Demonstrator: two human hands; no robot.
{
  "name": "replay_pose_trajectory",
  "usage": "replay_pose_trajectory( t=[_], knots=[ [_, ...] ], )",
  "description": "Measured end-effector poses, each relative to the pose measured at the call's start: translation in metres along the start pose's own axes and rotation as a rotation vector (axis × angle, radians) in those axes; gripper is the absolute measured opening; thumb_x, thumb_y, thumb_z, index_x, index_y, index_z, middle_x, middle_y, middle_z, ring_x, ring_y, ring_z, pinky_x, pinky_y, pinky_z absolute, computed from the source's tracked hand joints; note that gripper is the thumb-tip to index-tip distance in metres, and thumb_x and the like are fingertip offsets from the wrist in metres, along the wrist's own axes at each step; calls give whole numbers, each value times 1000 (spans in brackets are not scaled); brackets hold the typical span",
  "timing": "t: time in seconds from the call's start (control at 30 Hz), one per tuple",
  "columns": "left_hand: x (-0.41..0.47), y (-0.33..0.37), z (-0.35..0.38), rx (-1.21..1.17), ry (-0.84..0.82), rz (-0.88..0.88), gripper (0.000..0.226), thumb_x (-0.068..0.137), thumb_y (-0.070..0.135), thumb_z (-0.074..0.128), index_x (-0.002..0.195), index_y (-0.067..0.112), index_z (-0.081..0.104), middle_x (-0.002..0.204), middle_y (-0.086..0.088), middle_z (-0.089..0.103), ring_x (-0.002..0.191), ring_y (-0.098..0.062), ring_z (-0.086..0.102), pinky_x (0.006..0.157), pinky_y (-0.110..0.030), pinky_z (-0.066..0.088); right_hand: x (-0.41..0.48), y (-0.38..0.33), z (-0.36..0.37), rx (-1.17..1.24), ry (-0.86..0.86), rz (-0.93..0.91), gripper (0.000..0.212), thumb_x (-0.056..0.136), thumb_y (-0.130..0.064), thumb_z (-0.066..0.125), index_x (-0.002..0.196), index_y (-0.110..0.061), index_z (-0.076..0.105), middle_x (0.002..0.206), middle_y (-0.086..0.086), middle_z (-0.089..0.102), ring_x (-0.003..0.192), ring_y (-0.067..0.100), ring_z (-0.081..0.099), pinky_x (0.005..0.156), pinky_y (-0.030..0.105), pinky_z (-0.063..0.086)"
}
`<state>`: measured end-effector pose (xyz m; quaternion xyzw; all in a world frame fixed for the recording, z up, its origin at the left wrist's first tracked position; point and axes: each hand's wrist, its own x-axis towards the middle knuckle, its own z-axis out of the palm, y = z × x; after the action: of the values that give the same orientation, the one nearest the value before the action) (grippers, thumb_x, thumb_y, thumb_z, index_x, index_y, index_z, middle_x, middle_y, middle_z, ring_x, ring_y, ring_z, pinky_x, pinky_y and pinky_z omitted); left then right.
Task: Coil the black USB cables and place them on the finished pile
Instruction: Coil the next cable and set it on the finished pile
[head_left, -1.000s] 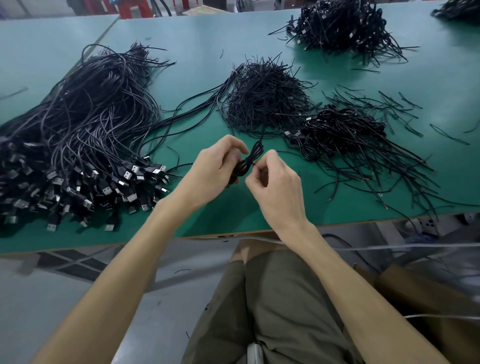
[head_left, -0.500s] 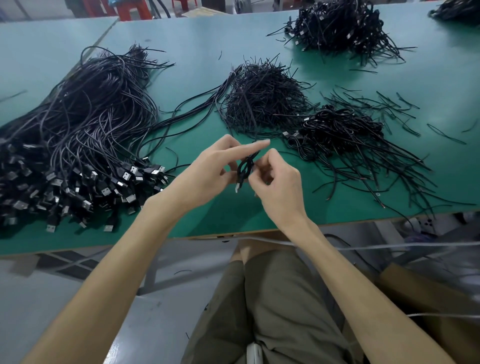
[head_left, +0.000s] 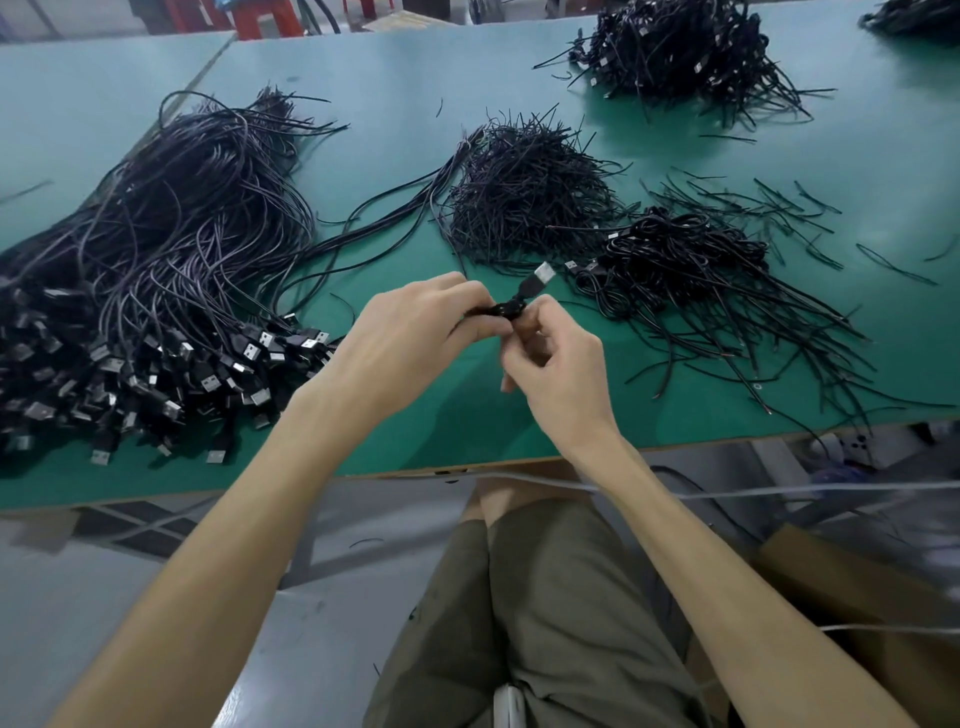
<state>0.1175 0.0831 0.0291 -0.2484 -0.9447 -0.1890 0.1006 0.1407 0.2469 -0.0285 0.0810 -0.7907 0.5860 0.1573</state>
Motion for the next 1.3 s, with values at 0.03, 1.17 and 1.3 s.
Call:
replay_pose_trajectory(
  t=[0.03,1.17,1.3],
  knots=[
    [1,3,-1,18,4,-12,31,102,50,49,103,23,65,93,10,62,86,-17,57,72,-40,47,0,1,-1,18,11,11,16,93,-5,62,81,-10,53,58,6,63,51,20,65,55,29,48],
    [8,5,9,-349,-146,-212,17,104,41,52,110,25,49,69,10,72,52,-14,63,54,-30,53,3,6,-3,97,19,56,19,98,-11,61,80,-13,55,60,4,66,53,22,66,58,33,53],
    [7,12,10,-484,-152,-198,30,110,27,41,139,26,39,64,7,71,52,-19,64,49,-18,44,4,7,-4,106,29,63,19,98,-9,60,80,-13,54,62,2,67,51,22,65,55,31,52]
  ],
)
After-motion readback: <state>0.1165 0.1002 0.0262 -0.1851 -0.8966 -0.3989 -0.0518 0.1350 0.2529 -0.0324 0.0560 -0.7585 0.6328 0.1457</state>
